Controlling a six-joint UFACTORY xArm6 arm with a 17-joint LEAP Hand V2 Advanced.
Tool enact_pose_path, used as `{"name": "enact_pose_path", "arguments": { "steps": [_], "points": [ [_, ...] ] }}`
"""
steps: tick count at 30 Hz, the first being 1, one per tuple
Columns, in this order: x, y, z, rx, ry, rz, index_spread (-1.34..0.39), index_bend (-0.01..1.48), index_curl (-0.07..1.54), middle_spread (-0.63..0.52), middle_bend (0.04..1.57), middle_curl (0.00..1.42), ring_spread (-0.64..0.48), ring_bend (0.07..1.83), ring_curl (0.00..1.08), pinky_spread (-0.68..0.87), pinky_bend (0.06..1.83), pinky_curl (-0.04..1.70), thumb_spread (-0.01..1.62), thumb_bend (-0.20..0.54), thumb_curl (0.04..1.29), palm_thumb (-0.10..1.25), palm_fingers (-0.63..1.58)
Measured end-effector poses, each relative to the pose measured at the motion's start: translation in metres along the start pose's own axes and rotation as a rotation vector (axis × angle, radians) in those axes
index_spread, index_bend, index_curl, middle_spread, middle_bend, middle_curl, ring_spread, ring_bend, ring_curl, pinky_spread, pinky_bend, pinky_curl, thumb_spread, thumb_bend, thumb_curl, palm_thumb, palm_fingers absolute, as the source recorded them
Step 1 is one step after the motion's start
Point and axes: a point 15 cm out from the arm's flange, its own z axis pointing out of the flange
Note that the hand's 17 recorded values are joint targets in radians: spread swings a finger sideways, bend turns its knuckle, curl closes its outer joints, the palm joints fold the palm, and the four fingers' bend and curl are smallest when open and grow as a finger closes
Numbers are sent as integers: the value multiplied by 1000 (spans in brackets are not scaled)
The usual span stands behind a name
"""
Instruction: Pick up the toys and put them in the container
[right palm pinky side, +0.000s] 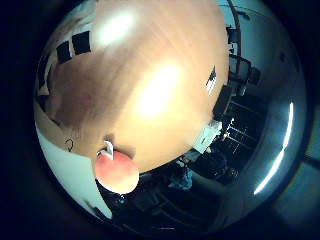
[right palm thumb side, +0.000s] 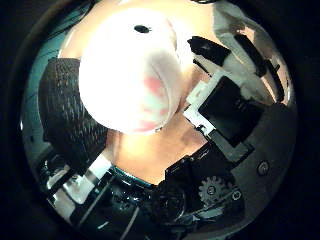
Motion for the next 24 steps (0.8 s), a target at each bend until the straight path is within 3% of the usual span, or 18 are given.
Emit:
{"name": "enact_pose_path", "arguments": {
  "steps": [4,8,9,11,13,18,24],
  "points": [
    [5,9,-20,11,17,17,-406,689,973,-222,1109,892,-254,1281,683,-362,989,873,1050,-32,465,1036,949],
    [11,15,-37,29,38,32,-438,529,944,-252,1057,861,-281,1228,655,-440,893,838,1030,-35,444,888,710],
    [11,17,-40,29,40,33,-448,415,894,-265,1019,838,-289,1206,646,-421,821,827,1031,-36,431,844,493],
    [9,21,-42,17,34,34,-468,345,819,-274,912,783,-285,1124,610,-296,695,800,1028,-33,414,809,220],
    [5,28,-40,-9,21,30,-463,288,732,-258,772,711,-263,995,558,-135,684,776,1018,-39,391,763,84],
    [-10,36,-41,-70,-14,-6,-417,169,526,-125,421,502,-77,666,395,245,639,649,998,-36,344,682,-36],
    [-19,29,-46,-68,-16,-28,-398,151,371,-33,234,385,77,499,305,360,544,510,995,-29,319,649,-32]
  ]
}}
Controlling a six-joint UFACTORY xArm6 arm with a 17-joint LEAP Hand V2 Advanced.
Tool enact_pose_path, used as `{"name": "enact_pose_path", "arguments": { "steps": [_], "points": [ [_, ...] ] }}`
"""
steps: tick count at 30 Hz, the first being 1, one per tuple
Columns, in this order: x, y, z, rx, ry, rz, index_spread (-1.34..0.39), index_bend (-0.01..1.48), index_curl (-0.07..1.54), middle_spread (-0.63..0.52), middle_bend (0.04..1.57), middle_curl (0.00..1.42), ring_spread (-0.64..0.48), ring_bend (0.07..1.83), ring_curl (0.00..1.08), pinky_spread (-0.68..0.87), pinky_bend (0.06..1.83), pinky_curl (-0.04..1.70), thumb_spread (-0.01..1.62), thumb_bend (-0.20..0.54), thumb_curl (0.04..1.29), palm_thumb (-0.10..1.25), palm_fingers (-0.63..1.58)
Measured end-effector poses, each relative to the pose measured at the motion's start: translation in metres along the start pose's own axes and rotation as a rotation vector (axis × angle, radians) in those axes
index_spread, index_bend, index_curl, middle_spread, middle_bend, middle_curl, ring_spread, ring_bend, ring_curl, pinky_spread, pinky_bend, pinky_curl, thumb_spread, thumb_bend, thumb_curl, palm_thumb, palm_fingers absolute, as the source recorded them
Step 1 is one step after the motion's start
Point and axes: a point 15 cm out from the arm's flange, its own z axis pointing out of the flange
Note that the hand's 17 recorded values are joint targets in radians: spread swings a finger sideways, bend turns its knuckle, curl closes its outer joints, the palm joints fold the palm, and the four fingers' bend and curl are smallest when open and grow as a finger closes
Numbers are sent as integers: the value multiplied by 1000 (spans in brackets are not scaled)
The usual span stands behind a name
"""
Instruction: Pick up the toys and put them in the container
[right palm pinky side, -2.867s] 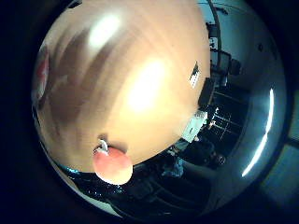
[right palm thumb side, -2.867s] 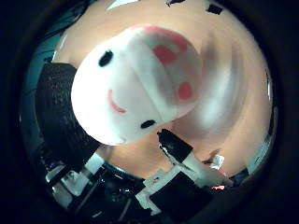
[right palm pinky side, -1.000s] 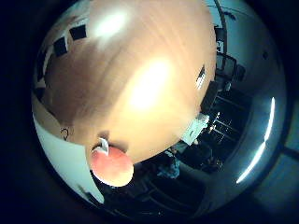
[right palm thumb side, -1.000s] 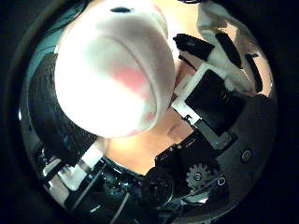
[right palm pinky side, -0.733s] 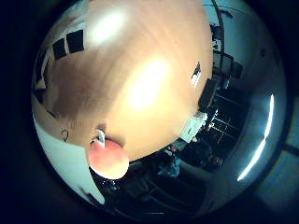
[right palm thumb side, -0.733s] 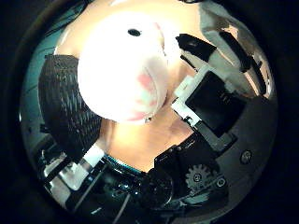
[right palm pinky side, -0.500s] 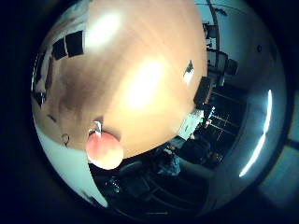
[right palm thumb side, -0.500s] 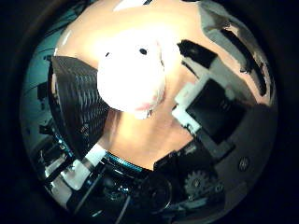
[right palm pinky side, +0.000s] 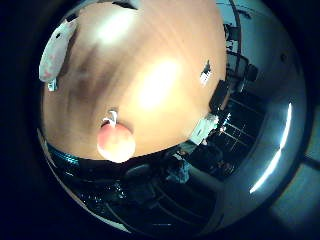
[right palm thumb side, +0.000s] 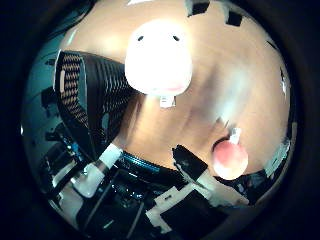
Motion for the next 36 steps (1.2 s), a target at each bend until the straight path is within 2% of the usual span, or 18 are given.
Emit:
{"name": "enact_pose_path", "arguments": {
  "steps": [5,14,36],
  "points": [
    [-7,-10,-7,13,4,-17,-397,143,297,6,191,349,126,429,271,366,502,433,988,-26,311,631,-20],
    [-30,-22,8,1,-19,-48,-388,144,243,24,193,325,143,381,258,361,497,370,987,-26,309,631,-18],
    [-51,-61,47,29,-72,-70,-373,154,251,4,193,317,136,375,263,358,493,315,980,-22,316,703,29]
  ]
}}
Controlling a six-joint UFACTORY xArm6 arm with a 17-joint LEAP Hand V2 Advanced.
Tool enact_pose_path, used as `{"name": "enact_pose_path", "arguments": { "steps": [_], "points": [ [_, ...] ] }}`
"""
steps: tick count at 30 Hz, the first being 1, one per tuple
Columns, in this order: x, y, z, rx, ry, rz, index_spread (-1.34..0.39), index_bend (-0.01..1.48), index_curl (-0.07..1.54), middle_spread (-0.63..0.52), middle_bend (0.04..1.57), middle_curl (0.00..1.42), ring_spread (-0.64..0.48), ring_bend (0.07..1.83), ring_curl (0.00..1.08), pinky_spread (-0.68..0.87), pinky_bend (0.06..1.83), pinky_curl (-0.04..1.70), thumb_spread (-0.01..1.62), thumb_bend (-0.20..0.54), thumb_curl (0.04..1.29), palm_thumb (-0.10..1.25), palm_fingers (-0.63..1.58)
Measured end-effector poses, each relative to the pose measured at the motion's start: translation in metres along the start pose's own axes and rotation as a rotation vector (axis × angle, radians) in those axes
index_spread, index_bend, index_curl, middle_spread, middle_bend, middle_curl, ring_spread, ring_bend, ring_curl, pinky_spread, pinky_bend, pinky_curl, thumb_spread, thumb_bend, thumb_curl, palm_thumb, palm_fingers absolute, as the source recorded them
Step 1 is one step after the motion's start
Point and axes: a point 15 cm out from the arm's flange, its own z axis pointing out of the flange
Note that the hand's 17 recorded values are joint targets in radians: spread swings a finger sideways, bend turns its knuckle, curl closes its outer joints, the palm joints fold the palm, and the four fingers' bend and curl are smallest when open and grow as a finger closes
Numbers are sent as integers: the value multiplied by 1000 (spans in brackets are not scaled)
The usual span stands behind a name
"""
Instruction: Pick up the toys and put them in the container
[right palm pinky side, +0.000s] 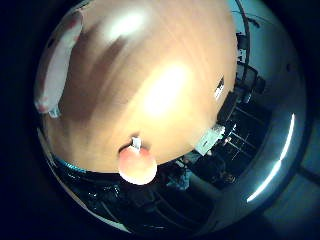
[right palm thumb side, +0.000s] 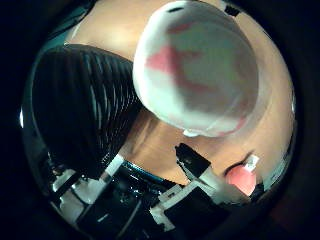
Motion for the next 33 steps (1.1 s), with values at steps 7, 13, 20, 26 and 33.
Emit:
{"name": "enact_pose_path", "arguments": {
  "steps": [7,13,20,26,33],
  "points": [
    [-2,-5,3,16,-12,2,-330,152,251,-121,308,361,-62,475,277,295,488,293,975,-16,327,751,319],
    [4,-10,1,54,-2,7,-392,212,311,-298,517,491,-312,826,408,-224,704,333,968,-21,338,805,852],
    [9,-5,-4,62,1,23,-506,429,548,-388,751,728,-340,1029,573,-409,970,505,977,-15,349,863,1051],
    [12,-1,-3,62,0,29,-535,626,819,-385,906,911,-310,1188,684,-352,1113,671,990,-7,376,969,1021],
    [14,0,-7,67,5,28,-517,747,1042,-343,1040,1030,-276,1313,762,-287,1190,845,990,-10,442,1094,934]
  ]
}}
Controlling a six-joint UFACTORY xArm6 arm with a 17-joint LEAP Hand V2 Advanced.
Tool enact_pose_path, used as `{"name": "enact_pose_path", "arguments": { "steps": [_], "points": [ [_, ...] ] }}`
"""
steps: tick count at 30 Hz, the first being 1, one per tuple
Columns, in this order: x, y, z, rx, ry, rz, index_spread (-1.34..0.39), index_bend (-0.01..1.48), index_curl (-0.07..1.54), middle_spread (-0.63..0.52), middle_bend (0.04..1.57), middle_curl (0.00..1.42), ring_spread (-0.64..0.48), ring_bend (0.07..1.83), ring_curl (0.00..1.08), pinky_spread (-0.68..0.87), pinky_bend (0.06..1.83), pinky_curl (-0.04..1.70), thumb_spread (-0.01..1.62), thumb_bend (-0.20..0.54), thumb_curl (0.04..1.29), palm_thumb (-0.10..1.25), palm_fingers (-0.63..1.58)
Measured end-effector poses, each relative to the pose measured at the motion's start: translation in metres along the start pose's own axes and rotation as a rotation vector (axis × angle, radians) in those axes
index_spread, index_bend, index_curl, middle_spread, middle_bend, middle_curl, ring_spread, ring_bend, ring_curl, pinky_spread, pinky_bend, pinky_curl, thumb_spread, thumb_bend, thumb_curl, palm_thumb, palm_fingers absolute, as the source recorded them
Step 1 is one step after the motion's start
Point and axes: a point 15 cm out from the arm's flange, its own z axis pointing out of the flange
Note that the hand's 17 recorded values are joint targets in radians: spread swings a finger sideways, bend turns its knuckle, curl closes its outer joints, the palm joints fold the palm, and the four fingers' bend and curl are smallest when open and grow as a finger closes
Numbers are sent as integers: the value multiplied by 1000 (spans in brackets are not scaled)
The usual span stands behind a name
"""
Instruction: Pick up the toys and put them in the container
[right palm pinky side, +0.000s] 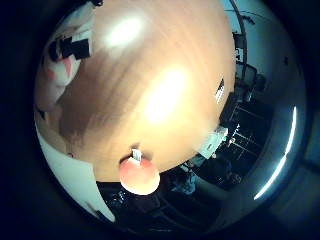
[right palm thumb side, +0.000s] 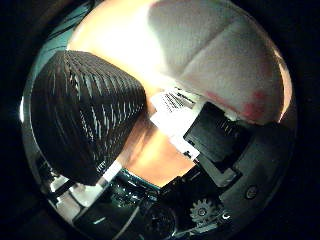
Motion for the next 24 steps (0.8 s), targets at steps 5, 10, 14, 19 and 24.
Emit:
{"name": "enact_pose_path", "arguments": {
  "steps": [5,10,14,19,24],
  "points": [
    [5,7,-10,5,9,4,-502,789,1119,-324,1080,1069,-272,1361,790,-269,1217,930,959,-14,491,1112,885],
    [10,23,-27,-4,20,15,-491,821,1161,-314,1119,1099,-275,1392,813,-265,1230,1002,928,-15,542,1108,842],
    [11,44,-46,-22,5,21,-483,844,1181,-308,1135,1113,-276,1408,825,-249,1232,1047,940,-16,568,1096,820],
    [13,66,-83,-11,23,39,-468,860,1194,-303,1152,1119,-265,1431,835,-240,1221,1087,1007,-13,572,1091,819],
    [9,93,-126,3,44,52,-457,874,1198,-299,1164,1123,-255,1439,840,-238,1206,1116,1080,-10,555,1100,819]
  ]
}}
